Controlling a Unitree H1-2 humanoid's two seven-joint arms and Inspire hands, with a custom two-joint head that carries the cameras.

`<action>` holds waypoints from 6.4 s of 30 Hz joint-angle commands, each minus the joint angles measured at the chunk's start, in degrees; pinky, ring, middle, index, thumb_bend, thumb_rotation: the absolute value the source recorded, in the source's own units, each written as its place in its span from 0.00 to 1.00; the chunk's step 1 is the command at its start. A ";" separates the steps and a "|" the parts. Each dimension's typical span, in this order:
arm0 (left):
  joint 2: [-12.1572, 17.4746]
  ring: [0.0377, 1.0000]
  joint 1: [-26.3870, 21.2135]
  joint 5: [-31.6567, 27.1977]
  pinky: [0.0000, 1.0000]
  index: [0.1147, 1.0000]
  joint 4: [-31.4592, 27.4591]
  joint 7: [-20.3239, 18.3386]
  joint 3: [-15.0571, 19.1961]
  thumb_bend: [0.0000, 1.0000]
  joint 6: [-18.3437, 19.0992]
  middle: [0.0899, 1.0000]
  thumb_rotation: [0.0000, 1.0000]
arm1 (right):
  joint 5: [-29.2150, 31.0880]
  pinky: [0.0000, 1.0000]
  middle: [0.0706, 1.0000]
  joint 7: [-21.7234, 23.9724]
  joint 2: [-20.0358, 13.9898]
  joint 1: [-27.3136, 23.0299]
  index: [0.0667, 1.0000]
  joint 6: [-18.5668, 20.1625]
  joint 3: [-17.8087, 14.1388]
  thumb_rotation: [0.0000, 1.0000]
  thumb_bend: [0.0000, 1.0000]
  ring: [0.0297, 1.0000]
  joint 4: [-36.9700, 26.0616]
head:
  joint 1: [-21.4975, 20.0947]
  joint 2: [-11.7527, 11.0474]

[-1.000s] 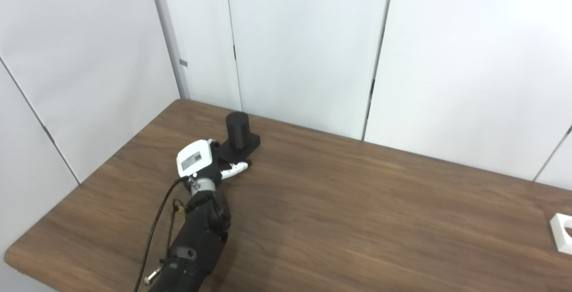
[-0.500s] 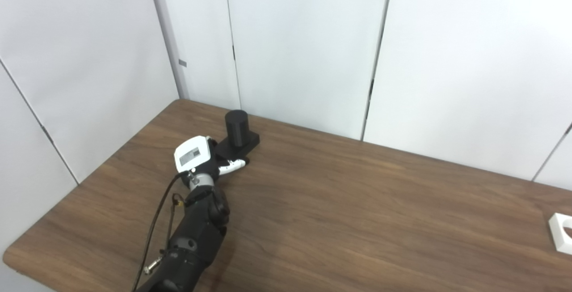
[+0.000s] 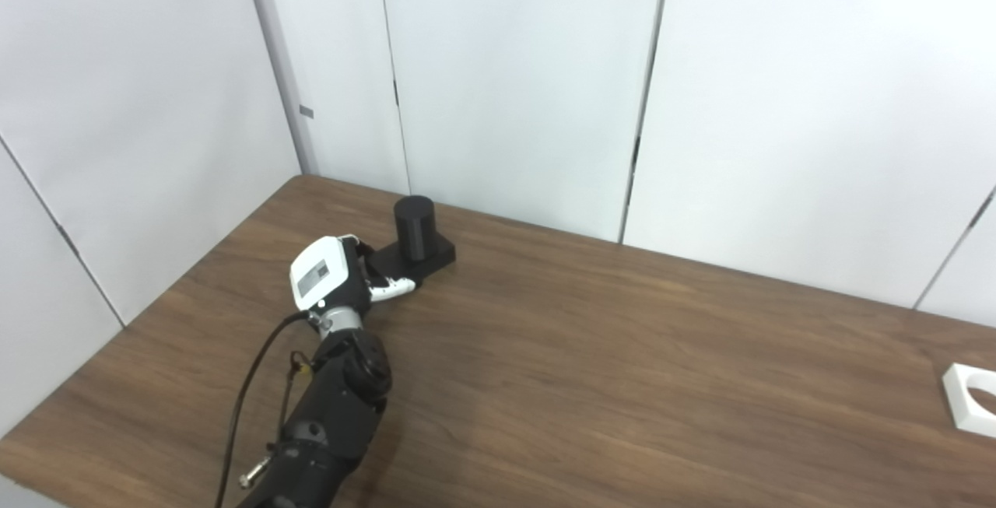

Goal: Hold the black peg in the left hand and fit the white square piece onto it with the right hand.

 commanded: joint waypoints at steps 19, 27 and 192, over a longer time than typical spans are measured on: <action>0.38 0.71 20.92 1.22 0.62 0.42 -33.82 -10.92 -13.61 0.52 -12.21 0.65 0.05 | -5.47 1.00 0.96 -0.70 1.41 0.74 1.00 3.27 2.99 1.00 0.66 1.00 -5.36 | -8.04 3.78; -1.24 0.74 26.92 2.69 0.65 0.42 -44.79 -18.23 -18.41 0.52 -14.11 0.67 0.05 | -8.86 1.00 0.93 -1.27 2.08 0.57 1.00 5.97 4.04 1.00 0.53 1.00 -7.54 | -10.69 6.64; -10.30 0.74 42.02 14.88 0.69 0.42 -48.97 -22.72 -25.49 0.52 -26.89 0.67 0.05 | -55.97 0.83 0.78 13.50 -30.99 -56.10 0.45 3.66 28.07 0.13 0.52 0.88 41.59 | -30.96 7.34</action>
